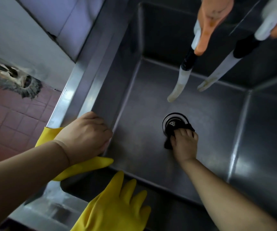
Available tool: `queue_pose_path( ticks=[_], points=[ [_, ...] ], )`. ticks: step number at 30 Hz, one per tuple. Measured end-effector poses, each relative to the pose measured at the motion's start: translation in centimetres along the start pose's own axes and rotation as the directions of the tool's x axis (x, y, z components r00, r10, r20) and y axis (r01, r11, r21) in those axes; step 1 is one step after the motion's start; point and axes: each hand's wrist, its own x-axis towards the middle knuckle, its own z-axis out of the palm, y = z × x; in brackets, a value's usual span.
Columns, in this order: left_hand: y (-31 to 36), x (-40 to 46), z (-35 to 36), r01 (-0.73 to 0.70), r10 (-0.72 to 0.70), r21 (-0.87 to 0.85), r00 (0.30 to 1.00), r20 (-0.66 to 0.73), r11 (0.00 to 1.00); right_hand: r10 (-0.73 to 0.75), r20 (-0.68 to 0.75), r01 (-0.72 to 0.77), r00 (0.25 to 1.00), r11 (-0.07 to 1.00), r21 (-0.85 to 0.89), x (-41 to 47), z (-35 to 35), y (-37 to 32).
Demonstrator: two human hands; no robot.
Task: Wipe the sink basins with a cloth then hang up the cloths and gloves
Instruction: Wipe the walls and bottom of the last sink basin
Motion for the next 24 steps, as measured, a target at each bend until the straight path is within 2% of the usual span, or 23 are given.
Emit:
queue_pose_path(
  ticks=[3, 7, 11, 14, 17, 19, 21, 24],
  points=[
    [0.3, 0.0, -0.7, 0.004, -0.004, 0.007, 0.999, 0.050, 1.000, 0.125, -0.080, -0.118, 0.989, 0.990, 0.082, -0.7, -2.1, 0.6],
    [0.4, -0.1, -1.4, -0.012, 0.007, 0.034, 0.992, 0.123, 0.999, 0.293, -0.095, -0.273, 0.951, 0.945, 0.180, -1.7, -4.9, 2.0],
    [0.9, 0.1, -1.4, -0.075, 0.043, 0.188, 0.984, 0.172, 0.979, 0.297, -0.119, -0.280, 0.947, 0.950, 0.141, -1.8, -6.7, 3.8],
    [1.3, 0.7, -1.1, -0.075, 0.009, 0.313, 0.978, 0.207, 0.947, 0.269, -0.167, -0.260, 0.949, 0.963, 0.071, -1.1, -6.2, 4.0],
    [1.5, 1.1, -0.6, -0.099, -0.022, 0.367, 0.950, 0.311, 0.925, 0.208, -0.068, -0.205, 0.976, 0.977, 0.049, 0.4, -4.1, 2.4],
    [1.4, 1.2, -0.3, -0.103, -0.067, 0.384, 0.912, 0.405, 0.918, 0.181, 0.091, -0.182, 0.979, 0.983, 0.011, 2.0, -1.9, 1.1],
    [1.3, 1.5, -0.3, -0.083, -0.125, 0.421, 0.888, 0.442, 0.903, 0.189, 0.242, -0.176, 0.952, 0.981, -0.076, 3.5, 0.2, 0.0],
    [1.6, 1.3, 0.5, -0.138, -0.144, 0.477, 0.849, 0.509, 0.868, 0.249, 0.339, -0.223, 0.907, 0.968, -0.115, 4.9, 2.4, -1.4]
  ],
)
